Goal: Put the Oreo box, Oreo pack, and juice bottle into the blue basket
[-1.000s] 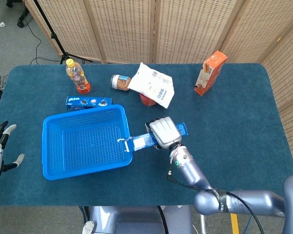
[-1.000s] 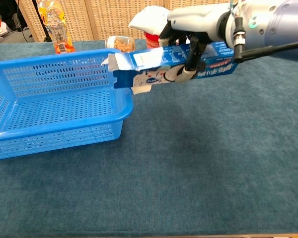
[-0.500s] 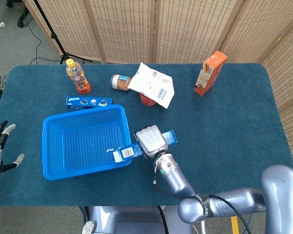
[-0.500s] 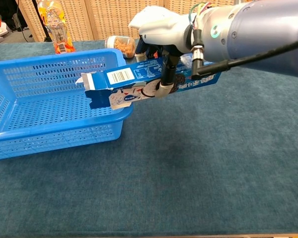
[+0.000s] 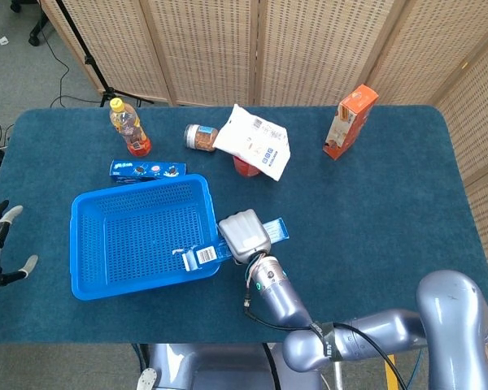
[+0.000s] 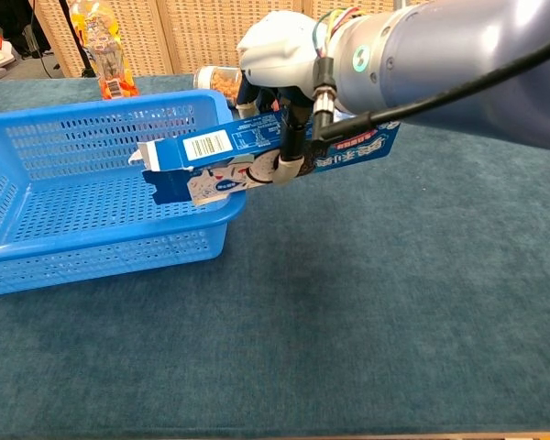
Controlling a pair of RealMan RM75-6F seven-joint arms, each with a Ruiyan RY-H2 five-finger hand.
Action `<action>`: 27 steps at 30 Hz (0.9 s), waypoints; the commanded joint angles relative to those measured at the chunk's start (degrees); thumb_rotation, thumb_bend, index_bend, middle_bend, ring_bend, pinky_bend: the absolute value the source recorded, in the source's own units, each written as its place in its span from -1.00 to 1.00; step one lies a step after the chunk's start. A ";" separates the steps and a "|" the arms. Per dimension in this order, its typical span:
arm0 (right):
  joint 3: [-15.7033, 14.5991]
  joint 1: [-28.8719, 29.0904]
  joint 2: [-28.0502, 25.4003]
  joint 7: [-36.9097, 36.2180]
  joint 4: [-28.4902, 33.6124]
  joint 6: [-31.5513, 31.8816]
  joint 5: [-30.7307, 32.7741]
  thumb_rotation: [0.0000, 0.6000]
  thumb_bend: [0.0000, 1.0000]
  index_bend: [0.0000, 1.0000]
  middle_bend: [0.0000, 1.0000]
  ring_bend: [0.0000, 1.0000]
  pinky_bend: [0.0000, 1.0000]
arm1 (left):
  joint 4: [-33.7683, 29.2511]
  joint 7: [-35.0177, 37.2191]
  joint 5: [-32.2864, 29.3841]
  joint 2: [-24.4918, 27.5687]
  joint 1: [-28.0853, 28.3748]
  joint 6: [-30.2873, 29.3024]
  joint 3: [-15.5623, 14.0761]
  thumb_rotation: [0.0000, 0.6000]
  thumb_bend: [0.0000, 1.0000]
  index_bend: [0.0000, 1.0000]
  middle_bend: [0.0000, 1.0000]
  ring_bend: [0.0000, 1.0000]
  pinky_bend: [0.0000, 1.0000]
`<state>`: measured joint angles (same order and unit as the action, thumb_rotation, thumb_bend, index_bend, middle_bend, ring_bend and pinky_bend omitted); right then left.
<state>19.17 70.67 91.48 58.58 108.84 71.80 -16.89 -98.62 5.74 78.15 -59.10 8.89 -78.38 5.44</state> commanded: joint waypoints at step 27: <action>3.57 4.87 3.90 -1.85 -2.53 0.56 4.59 1.00 -0.39 0.36 -0.08 -0.13 0.04 | 0.07 0.46 -0.06 0.42 -0.19 -0.40 0.24 1.00 -0.43 -0.93 -1.00 -1.00 -0.89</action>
<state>22.38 75.27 95.08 56.96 106.54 72.38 -12.58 -98.51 6.18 78.05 -58.73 8.72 -78.79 5.70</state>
